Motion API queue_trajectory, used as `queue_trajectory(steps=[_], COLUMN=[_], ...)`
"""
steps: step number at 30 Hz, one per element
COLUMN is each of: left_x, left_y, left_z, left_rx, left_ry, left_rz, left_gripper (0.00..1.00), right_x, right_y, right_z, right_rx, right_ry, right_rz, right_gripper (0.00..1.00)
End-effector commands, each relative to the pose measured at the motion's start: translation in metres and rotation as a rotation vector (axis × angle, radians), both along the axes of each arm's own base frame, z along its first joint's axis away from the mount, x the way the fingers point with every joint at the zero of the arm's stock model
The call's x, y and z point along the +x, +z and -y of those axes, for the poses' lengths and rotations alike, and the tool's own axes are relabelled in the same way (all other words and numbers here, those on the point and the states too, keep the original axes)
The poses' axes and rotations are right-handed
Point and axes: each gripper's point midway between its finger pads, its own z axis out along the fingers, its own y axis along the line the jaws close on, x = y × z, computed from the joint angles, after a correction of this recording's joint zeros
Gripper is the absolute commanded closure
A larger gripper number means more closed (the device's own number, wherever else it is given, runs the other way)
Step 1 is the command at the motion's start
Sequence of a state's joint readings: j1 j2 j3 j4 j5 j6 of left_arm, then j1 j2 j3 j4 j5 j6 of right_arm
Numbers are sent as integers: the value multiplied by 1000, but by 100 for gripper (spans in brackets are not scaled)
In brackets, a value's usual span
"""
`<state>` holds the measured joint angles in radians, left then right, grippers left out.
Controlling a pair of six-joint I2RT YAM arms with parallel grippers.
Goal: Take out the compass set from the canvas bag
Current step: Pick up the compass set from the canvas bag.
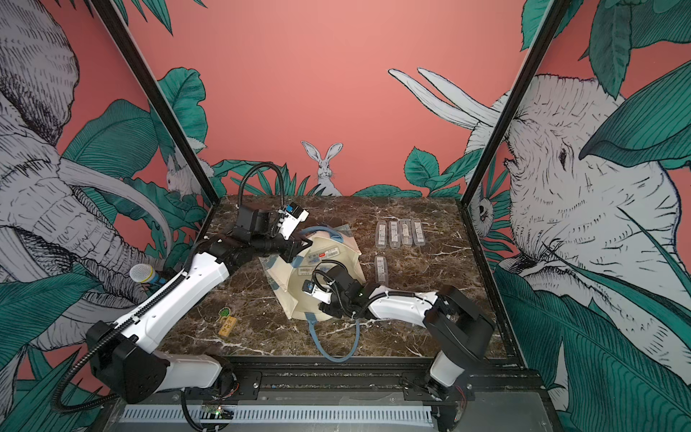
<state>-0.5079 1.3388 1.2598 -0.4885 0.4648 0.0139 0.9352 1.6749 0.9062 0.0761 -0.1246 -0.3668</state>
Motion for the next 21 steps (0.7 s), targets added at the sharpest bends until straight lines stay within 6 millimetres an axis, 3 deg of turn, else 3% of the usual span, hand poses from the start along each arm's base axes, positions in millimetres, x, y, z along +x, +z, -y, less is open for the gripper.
queue_trajectory(steps=[1, 11, 21], left_x=[-7, -11, -14], left_y=[13, 12, 11], left_z=[1, 2, 2], left_rx=[-36, -41, -42], left_ry=[-17, -33, -42], left_rz=[10, 7, 5], left_gripper=[100, 100, 100], right_x=[34, 76, 104], right_y=[18, -2, -21], right_z=[-24, -43, -37], right_rx=[81, 118, 185], right_ry=[-3, -65, -197], right_rz=[138, 120, -14], right_gripper=[46, 27, 11])
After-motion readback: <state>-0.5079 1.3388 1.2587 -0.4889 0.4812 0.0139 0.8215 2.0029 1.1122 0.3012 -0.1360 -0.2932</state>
